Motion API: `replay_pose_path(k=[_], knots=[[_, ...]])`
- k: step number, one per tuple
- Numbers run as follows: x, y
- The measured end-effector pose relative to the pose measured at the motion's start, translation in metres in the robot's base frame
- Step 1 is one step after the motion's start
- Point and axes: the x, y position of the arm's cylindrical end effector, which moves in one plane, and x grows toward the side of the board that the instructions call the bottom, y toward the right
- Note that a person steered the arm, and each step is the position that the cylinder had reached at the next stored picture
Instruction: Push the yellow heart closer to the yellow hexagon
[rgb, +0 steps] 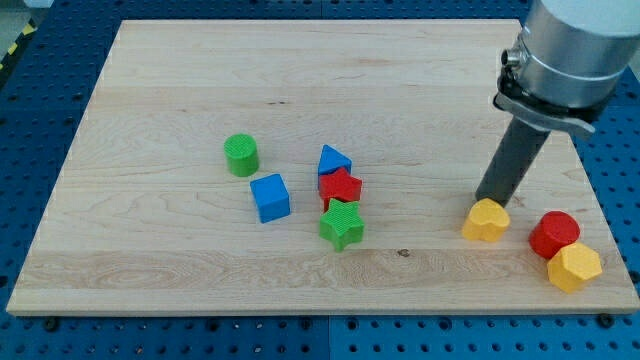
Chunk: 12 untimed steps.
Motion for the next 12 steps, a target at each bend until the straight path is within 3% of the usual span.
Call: replay_pose_path(k=[2, 3, 4, 5, 8, 10, 12], knots=[[0.034, -0.003], [0.027, -0.003], [-0.019, -0.008], [-0.024, -0.034], [0.076, -0.062], [0.088, -0.059], [0.069, -0.062]])
